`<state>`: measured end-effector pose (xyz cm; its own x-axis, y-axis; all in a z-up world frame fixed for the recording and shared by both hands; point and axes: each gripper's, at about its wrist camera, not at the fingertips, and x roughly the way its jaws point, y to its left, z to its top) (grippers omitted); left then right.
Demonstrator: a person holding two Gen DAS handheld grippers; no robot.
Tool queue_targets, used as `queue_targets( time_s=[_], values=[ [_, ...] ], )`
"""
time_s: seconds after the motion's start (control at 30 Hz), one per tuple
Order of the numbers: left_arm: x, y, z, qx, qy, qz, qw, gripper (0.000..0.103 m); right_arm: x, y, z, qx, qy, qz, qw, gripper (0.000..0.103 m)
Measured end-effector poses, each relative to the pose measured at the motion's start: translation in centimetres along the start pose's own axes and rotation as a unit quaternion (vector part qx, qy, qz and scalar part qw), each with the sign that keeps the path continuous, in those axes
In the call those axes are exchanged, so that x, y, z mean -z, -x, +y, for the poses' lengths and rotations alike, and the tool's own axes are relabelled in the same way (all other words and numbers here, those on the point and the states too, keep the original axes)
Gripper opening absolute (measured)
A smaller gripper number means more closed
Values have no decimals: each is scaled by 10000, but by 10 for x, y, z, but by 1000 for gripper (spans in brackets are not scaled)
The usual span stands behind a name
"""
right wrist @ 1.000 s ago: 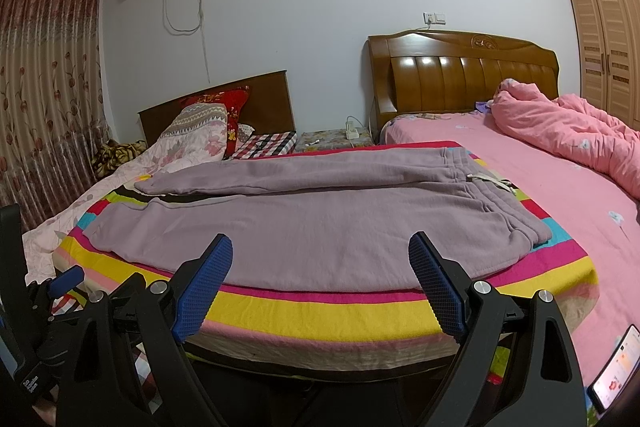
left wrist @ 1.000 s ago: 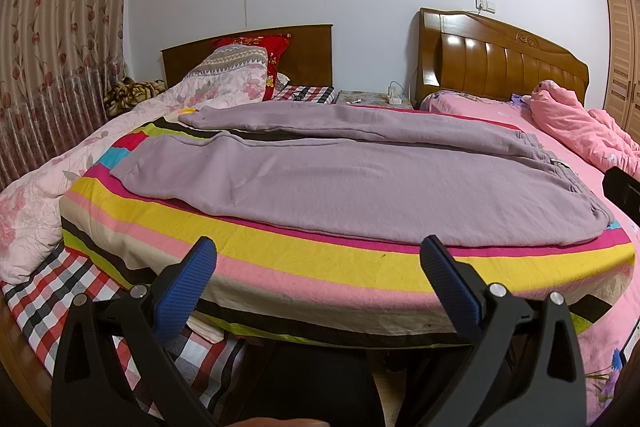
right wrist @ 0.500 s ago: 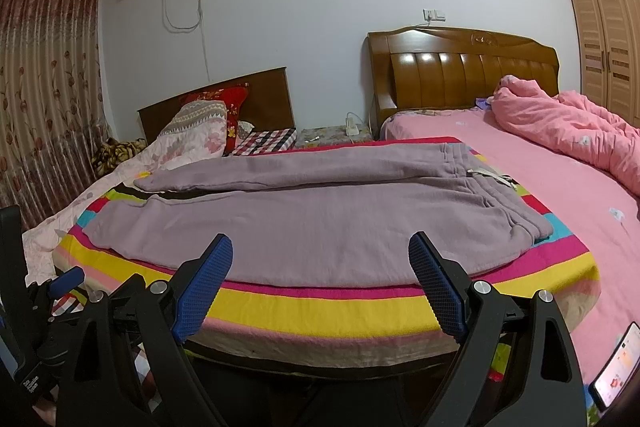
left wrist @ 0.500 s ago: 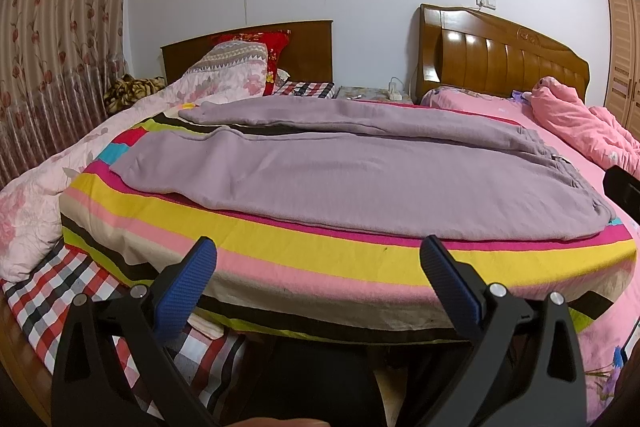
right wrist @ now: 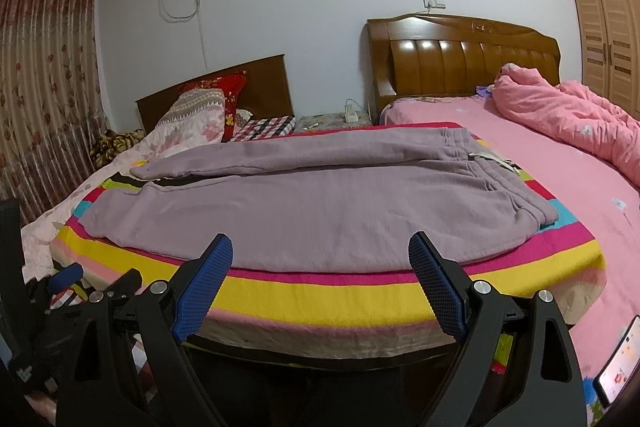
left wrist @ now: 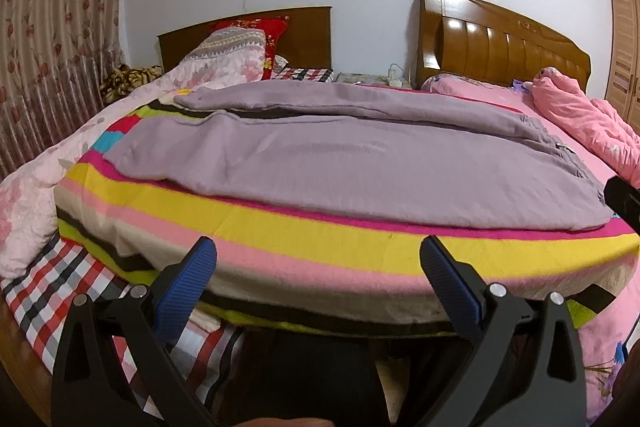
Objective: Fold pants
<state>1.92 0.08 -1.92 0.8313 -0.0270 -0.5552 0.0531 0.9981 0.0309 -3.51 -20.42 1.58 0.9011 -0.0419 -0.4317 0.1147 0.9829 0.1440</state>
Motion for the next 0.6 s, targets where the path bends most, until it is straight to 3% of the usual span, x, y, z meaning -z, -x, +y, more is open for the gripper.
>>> queue_targets(
  time_s=[0.17, 0.33, 0.4, 0.47, 0.5, 0.6],
  values=[
    [-57, -22, -7, 106, -130, -184, 9997, 102, -36, -22, -27, 201, 89, -59, 9997, 87],
    [-126, -69, -29, -10, -540, -391, 9978, 102, -104, -70, -93, -69, -322, -136, 9994, 87],
    [-145, -106, -41, 146, -731, -126, 9971, 102, -129, -93, -111, -41, -210, -189, 9996, 88],
    [-153, -139, -48, 366, -661, 202, 9969, 102, -155, -121, -124, -419, 127, -323, 9985, 90],
    [-154, -149, -48, 459, -521, 242, 9973, 101, -168, -145, -133, -591, 170, -192, 9979, 99],
    [-151, -183, -49, 807, 72, 238, 9964, 101, -186, -216, -155, -1007, 197, 756, 9918, 99]
  ],
)
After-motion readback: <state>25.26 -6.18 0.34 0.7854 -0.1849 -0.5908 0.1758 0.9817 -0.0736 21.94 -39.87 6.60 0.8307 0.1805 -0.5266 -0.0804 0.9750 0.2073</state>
